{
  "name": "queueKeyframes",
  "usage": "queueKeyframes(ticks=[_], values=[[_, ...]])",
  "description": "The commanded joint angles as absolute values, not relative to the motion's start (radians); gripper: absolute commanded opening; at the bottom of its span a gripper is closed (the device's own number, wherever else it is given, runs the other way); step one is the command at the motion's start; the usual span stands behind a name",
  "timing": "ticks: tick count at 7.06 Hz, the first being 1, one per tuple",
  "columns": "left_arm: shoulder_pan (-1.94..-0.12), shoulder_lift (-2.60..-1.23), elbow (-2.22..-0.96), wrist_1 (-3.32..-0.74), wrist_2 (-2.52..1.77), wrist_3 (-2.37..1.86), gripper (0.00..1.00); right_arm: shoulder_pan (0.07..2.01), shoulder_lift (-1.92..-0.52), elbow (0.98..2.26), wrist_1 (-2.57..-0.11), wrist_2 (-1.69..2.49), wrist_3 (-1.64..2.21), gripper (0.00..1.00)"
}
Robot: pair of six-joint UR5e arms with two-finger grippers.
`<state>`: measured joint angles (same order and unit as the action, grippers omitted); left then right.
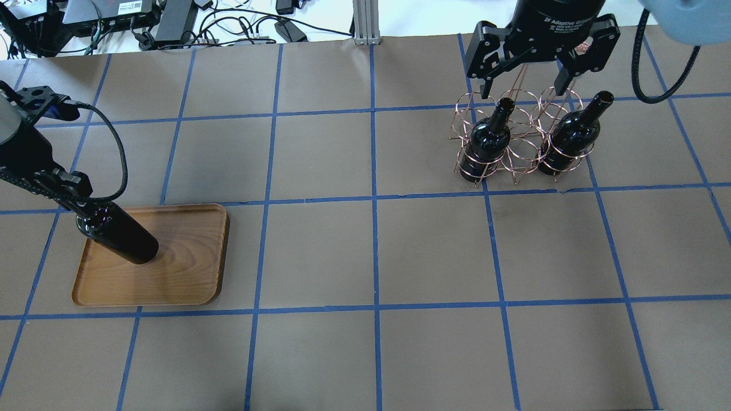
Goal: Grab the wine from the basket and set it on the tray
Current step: 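Lift the bottle with the left gripper and lower it onto the tray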
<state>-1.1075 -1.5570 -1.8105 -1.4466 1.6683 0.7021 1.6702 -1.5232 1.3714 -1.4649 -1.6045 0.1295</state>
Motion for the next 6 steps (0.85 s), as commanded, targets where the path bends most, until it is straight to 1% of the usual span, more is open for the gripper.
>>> queueKeyframes(ticks=[1, 4, 5, 6], values=[[-1.095, -1.575, -1.813, -1.448, 1.667, 0.706, 0.0, 1.669, -1.523, 1.371, -1.465, -1.605, 0.129, 1.0], [-1.098, -1.585, -1.812, -1.45, 1.64, 0.704, 0.0, 1.669, -1.523, 1.371, -1.465, -1.605, 0.129, 1.0], [-1.098, -1.586, -1.812, -1.45, 1.643, 0.704, 0.25, 1.67, -1.525, 1.371, -1.465, -1.605, 0.129, 1.0], [-1.097, -1.586, -1.81, -1.45, 1.649, 0.704, 0.74, 1.669, -1.523, 1.371, -1.465, -1.605, 0.129, 1.0]])
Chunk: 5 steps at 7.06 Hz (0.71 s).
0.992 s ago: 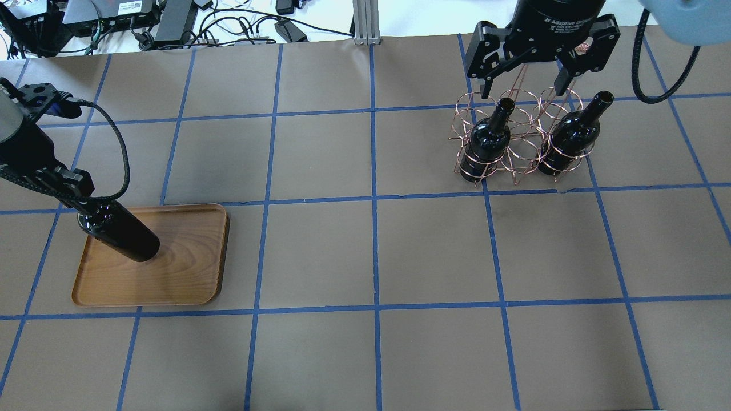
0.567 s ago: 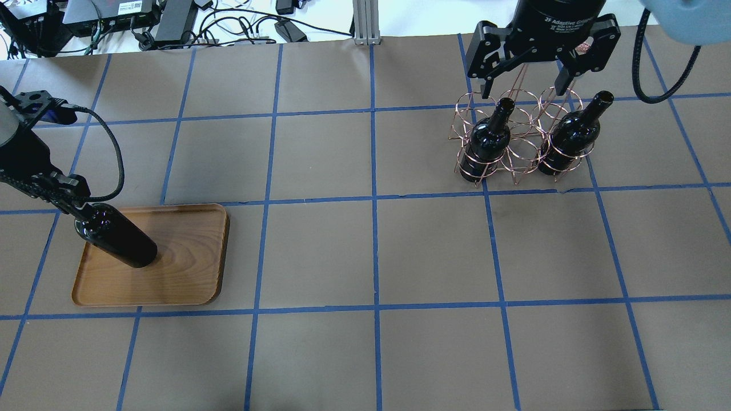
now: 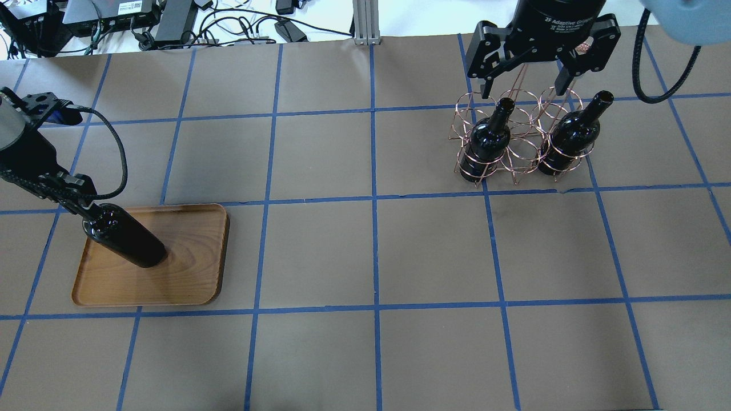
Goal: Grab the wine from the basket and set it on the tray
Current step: 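Lay the bottle down on the tray and open the left gripper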
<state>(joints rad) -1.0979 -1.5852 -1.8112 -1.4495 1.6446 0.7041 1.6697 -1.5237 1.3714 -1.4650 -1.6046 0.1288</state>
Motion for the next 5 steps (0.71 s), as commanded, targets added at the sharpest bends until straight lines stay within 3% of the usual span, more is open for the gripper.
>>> queueKeyframes(ticks=[1, 3, 5], values=[[-1.097, -1.588, -1.806, -1.45, 1.652, 0.693, 1.0, 1.669, -1.525, 1.371, -1.463, -1.605, 0.129, 1.0], [-1.098, -1.566, -1.78, -1.492, 1.663, 0.652, 1.0, 1.669, -1.523, 1.371, -1.463, -1.606, 0.126, 1.0], [-1.126, -1.555, -1.662, -1.601, 1.664, 0.508, 1.0, 1.669, -1.523, 1.371, -1.463, -1.605, 0.126, 1.0]])
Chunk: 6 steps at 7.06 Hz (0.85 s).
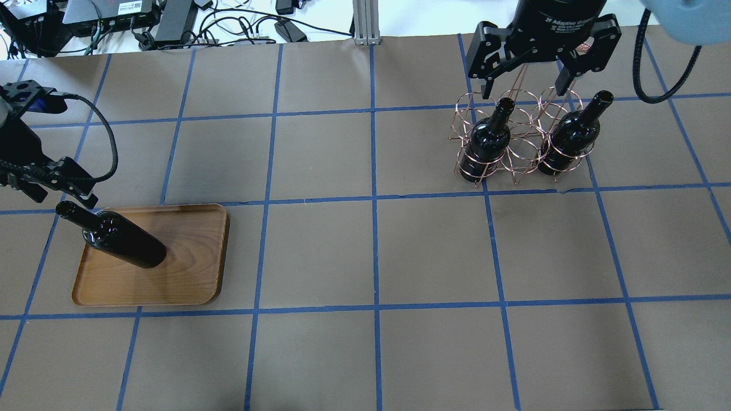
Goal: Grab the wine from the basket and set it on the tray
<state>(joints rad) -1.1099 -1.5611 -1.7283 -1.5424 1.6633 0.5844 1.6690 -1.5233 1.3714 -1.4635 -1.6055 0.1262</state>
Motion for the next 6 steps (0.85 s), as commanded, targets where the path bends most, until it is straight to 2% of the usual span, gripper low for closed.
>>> queueKeyframes(ticks=[1, 6], values=[[-1.173, -1.539, -1.613, -1.621, 1.669, 0.488, 1.0, 1.669, -1.525, 1.371, -1.463, -1.606, 0.126, 1.0], [-1.521, -1.493, -1.577, -1.629, 1.655, 0.088, 1.0, 1.669, -1.523, 1.371, -1.463, -1.606, 0.126, 1.0]])
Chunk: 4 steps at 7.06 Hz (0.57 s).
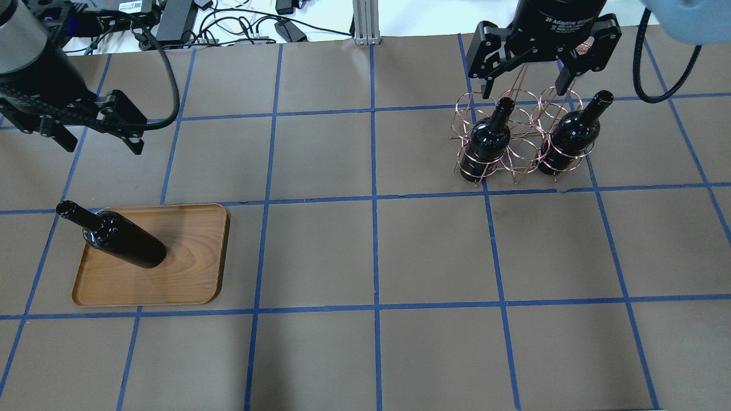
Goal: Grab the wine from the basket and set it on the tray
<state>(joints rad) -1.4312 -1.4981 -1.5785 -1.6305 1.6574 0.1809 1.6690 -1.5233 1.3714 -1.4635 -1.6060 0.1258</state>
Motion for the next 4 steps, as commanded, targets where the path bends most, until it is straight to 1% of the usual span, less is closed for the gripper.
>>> queueKeyframes(ticks=[1, 2, 4], values=[[-1.578, -1.483, -1.574, -1.623, 1.657, 0.078, 1.0, 1.669, -1.523, 1.371, -1.463, -1.606, 0.126, 1.0], [-1.609, -1.468, -1.572, -1.623, 1.654, 0.077, 1.0, 1.669, -1.525, 1.371, -1.463, -1.605, 0.126, 1.0], [-1.609, -1.448, -1.569, -1.629, 1.568, 0.078, 1.0, 1.669, -1.525, 1.373, -1.465, -1.603, 0.126, 1.0]])
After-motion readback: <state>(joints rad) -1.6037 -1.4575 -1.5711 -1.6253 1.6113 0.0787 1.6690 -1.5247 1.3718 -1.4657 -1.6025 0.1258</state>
